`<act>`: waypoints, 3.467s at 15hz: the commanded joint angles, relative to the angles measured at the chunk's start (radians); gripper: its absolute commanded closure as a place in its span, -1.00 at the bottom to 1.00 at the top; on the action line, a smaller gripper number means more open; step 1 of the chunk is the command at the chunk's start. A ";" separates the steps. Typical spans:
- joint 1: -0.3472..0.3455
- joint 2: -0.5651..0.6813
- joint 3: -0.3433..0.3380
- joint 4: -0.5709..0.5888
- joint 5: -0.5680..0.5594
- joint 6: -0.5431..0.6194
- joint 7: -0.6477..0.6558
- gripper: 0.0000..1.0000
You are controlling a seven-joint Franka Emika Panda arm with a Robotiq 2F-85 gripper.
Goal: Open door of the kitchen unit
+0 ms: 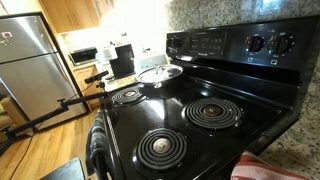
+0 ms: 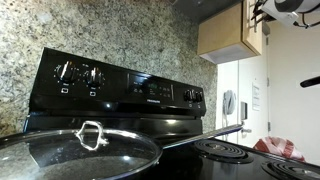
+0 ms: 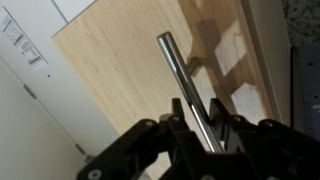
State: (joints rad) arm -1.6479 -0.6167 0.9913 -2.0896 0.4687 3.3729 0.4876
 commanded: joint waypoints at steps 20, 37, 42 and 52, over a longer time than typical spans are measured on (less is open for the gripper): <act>0.748 0.046 -0.684 -0.221 -0.112 0.081 -0.172 0.87; 0.837 -0.122 -0.900 -0.406 -0.130 0.087 -0.226 0.87; 0.817 -0.046 -0.907 -0.353 -0.121 0.086 -0.229 0.87; 0.903 0.040 -0.976 -0.294 -0.132 0.085 -0.267 0.87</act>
State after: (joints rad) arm -0.7787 -0.6188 0.0996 -2.3939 0.3162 3.4521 0.2306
